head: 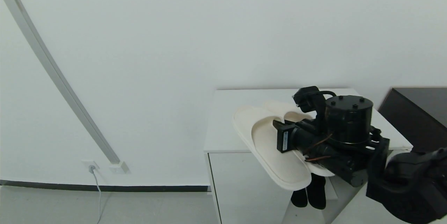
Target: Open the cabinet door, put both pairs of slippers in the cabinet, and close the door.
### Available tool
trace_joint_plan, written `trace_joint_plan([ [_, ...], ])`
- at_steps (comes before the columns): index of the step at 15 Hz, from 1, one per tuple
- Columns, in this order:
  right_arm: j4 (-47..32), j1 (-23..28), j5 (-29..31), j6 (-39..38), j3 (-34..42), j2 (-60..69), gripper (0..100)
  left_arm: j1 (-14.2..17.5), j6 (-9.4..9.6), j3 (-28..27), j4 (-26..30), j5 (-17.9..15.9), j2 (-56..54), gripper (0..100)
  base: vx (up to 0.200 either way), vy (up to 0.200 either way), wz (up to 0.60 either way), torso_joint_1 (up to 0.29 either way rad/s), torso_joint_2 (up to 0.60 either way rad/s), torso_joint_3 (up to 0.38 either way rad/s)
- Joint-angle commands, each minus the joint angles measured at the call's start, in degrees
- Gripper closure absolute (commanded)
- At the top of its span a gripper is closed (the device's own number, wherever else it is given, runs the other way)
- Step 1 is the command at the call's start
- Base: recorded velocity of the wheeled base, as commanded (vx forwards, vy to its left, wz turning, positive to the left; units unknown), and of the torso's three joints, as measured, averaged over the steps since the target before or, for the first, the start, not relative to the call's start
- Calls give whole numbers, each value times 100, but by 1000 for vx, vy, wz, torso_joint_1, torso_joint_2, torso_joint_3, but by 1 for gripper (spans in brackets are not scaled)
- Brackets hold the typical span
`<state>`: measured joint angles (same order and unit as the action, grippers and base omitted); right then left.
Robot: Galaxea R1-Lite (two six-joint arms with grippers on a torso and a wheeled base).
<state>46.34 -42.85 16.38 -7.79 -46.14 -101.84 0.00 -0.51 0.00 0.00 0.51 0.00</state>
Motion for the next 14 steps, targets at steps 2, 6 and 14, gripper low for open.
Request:
trace_joint_plan([
  [2,25,-127,-74,32,422,507,100,0,-2,0,0,2,0,100,0,0,0,0,0,0],
  [6,33,-145,-74,32,448,455,100,0,-10,0,0,2,0,100,0,0,0,0,0,0],
  [14,42,-145,-65,102,466,340,100,0,-2,0,0,-7,0,100,-125,0,0,3,3,1],
])
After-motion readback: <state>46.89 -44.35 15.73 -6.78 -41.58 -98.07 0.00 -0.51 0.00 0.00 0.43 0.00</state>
